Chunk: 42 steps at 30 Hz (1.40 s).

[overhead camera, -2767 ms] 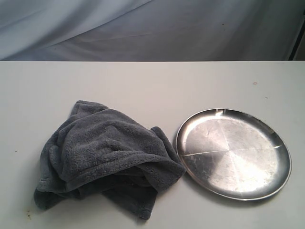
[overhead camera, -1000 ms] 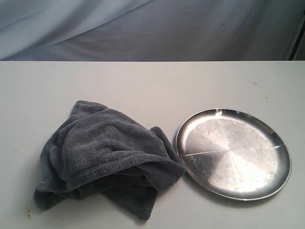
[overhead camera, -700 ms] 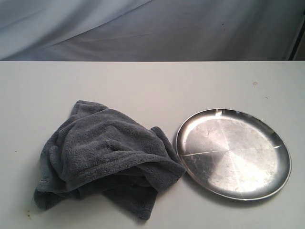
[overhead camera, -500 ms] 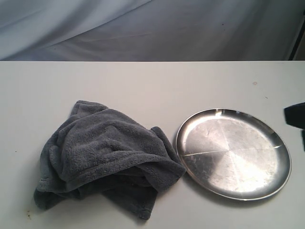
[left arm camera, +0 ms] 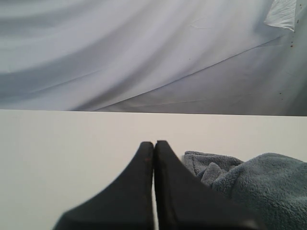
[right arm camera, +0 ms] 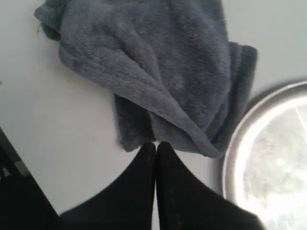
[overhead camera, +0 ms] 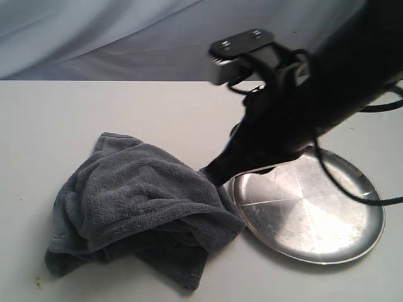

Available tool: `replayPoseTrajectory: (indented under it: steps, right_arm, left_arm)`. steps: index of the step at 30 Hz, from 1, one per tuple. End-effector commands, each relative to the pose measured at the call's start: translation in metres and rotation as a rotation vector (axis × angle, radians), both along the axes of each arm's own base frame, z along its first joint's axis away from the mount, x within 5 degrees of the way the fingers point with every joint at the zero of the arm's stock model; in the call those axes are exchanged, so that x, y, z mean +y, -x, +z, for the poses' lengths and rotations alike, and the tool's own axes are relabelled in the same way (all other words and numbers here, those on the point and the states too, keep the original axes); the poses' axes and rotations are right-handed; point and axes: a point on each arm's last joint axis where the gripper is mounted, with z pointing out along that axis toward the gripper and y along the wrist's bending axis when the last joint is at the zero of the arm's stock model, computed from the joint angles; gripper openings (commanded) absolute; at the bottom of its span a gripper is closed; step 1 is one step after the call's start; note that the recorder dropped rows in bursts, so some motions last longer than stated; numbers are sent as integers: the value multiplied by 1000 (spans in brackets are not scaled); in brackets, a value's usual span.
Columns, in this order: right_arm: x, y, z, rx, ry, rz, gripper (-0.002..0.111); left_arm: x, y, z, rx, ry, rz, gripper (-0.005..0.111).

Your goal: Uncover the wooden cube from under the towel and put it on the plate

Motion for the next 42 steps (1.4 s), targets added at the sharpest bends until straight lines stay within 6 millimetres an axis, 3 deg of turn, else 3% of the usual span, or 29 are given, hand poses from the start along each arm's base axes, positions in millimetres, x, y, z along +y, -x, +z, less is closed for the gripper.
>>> replayPoseTrajectory:
  steps: [1,7,12,16,22,26,33,37,42]
  right_arm:
    - [41,6,-21,39,45,113,0]
    - [72,24,-39,33,73,213,0]
    - [75,25,-40,-20,92,241,0]
    - [66,-1,-49,-66,116,142,0]
    - [39,-57,-73,-68,171,-74,0]
    - [38,-95,-80,-5,205,-145,0]
    - [75,-143,-71,-8,190,-151,0]
    - [103,-149,-68,-20,151,-128,0]
    - [143,-138,-68,-50,119,-56,0]
  left_arm:
    - [0,0,-1,-1,-1,-1,1]
    - [0,0,-1,-1,2,0,1]
    - [0,0,-1,-1,2,0,1]
    - [0,0,-1,-1,2,0,1]
    - [0,0,-1,-1,2,0,1]
    - [0,0,-1,-1,2,0,1]
    - [0,0,-1,-1,2,0,1]
    - [0,0,-1,-1,2,0,1]
    - [0,0,-1,-1,2,0,1]
